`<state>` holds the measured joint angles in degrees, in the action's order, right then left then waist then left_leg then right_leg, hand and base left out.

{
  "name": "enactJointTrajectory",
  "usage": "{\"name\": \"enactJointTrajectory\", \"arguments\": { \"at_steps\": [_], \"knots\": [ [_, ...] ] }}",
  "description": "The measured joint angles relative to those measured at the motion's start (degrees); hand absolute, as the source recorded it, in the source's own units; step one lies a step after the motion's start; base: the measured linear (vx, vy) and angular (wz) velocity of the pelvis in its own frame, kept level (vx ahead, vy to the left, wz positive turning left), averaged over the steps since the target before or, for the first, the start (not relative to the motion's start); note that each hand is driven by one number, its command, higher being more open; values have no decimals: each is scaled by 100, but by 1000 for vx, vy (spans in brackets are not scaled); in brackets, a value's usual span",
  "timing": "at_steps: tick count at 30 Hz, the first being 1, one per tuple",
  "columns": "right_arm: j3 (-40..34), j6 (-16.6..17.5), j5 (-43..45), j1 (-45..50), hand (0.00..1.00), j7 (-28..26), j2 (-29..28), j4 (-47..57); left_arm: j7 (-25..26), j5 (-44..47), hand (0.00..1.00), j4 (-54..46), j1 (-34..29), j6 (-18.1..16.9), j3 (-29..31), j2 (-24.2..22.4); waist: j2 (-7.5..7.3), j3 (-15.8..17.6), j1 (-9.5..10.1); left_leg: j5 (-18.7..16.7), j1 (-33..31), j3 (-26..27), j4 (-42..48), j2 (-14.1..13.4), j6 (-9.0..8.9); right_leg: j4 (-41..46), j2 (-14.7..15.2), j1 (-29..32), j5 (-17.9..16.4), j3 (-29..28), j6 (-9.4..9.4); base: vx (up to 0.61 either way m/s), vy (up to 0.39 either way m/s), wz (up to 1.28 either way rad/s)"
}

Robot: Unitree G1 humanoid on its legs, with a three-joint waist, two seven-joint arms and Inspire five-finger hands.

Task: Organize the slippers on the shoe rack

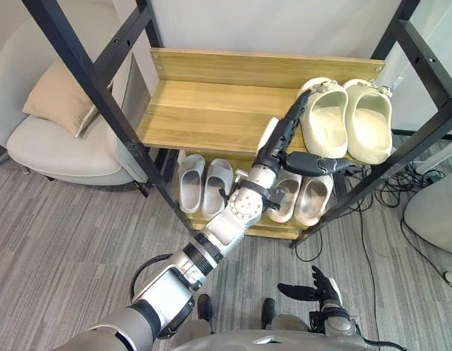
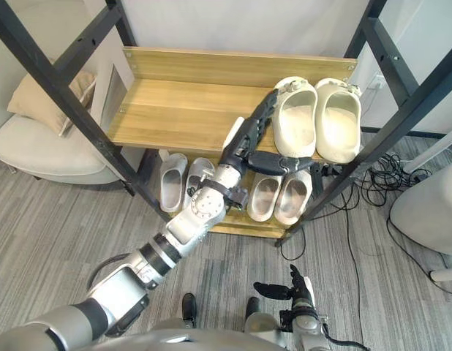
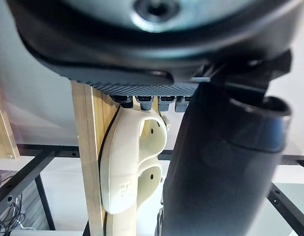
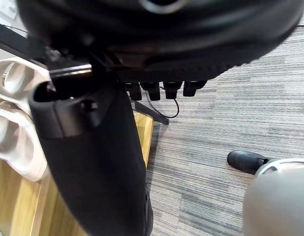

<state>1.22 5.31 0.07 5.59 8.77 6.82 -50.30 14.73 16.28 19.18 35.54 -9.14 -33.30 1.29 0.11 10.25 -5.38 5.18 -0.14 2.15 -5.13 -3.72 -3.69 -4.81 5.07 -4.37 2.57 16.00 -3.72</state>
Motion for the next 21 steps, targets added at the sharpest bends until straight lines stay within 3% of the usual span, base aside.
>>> {"name": "enactJointTrajectory", "arguments": {
  "at_steps": [8, 13, 21],
  "knots": [
    [30, -4, 0, 30, 100, -97, -9, -35, -6, 399, 100, -1494, 28, 82, 86, 176, 52, -31, 227, 41, -100, -277, 13, 73, 13, 9, 43, -44, -65, 255, -6, 13, 9, 17],
    [284, -4, -5, 21, 100, -108, -7, -86, -367, 829, 100, -2513, -120, -62, -320, 176, 188, -153, 336, 45, -93, -434, 12, 121, 20, 206, 96, -48, -219, 401, -26, 11, 11, 18],
    [494, -24, -54, -25, 100, -123, -22, -340, -1057, 2144, 100, -2806, -865, -44, -1211, 207, 205, -339, 495, 50, -97, -559, 11, 127, 26, 235, 96, -81, -256, 492, -29, -6, 0, 6]
  ]
}}
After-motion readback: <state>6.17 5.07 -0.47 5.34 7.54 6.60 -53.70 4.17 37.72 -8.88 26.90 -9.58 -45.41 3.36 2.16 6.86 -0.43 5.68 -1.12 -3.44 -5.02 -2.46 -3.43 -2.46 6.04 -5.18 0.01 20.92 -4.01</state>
